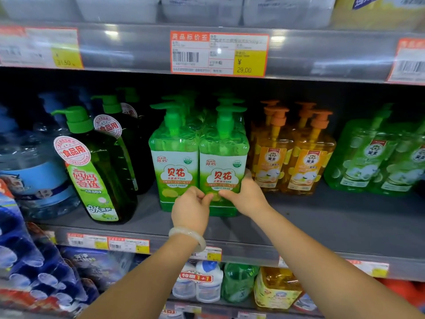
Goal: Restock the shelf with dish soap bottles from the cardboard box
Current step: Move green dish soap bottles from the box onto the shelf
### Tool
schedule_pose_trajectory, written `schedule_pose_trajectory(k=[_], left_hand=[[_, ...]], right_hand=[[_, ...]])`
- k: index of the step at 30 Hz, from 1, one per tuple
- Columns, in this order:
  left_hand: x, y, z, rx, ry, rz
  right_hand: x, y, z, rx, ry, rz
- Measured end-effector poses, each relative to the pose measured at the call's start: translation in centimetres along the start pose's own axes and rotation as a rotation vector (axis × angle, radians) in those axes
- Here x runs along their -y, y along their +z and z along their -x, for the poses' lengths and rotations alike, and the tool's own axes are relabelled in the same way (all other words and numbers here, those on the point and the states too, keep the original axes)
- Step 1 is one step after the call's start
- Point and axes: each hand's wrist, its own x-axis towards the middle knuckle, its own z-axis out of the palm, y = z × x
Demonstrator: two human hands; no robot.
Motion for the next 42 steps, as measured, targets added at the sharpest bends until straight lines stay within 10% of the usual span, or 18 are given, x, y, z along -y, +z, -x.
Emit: schedule_pose_trajectory(k=[22, 42], left_hand=[[-8.1, 7.0, 9.0, 0.501, 0.555, -0.571], [-30.8, 26.9, 53.0, 0.99, 1.384, -0.661]], right_hand=[[-8.6, -11.0, 10.0, 0.191, 0.081, 0.594], [-34.2, -40.1, 50.2, -0.17, 0.886, 0.599]])
